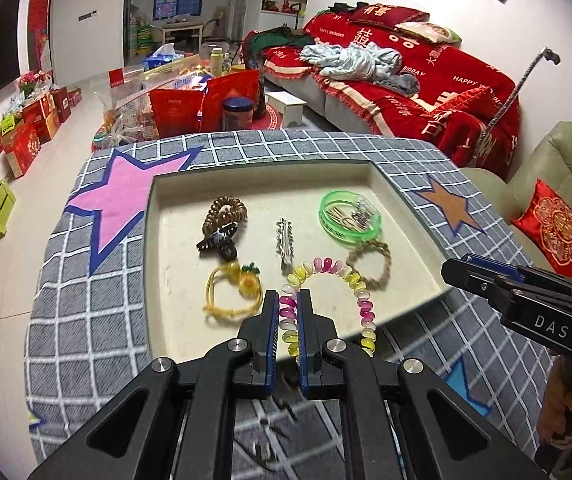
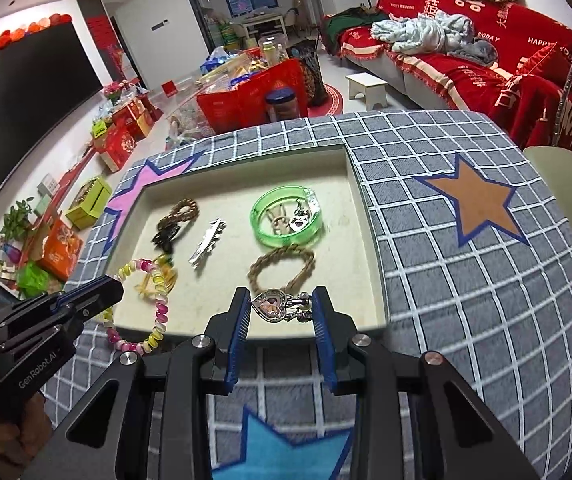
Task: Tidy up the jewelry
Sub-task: 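Carry both items into the box and open both tools to release them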
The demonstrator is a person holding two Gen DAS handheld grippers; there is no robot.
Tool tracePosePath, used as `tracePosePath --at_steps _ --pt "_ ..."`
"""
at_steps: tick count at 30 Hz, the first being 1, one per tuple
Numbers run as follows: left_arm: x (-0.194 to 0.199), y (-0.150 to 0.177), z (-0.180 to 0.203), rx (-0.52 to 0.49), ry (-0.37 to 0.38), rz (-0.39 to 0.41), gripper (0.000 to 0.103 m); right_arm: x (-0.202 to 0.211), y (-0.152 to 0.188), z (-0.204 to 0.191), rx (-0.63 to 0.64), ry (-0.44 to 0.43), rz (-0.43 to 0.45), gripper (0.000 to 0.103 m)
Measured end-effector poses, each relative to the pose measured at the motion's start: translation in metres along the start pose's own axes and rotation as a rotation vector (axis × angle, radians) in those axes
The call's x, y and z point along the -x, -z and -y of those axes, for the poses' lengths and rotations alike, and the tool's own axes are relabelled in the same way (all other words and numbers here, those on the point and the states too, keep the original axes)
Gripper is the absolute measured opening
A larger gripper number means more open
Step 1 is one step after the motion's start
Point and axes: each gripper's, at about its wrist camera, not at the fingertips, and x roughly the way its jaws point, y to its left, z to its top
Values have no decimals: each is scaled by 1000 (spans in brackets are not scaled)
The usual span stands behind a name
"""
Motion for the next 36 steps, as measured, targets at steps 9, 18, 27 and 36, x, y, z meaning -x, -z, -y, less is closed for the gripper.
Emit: tracePosePath --at_steps 9,18,27,36 --pt "-44 -19 5 -1 -37 -35 26 -49 -18 11 -19 -1 -49 34" --pt "-74 -18 4 -1 -73 -81 26 -80 -21 16 -15 16 -78 34" --pt "-80 -14 8 -34 -102 -86 26 -83 -19 6 38 50 -70 36" --pt "-76 -13 10 -57 -119 -76 26 -78 -19 8 6 -12 -69 54"
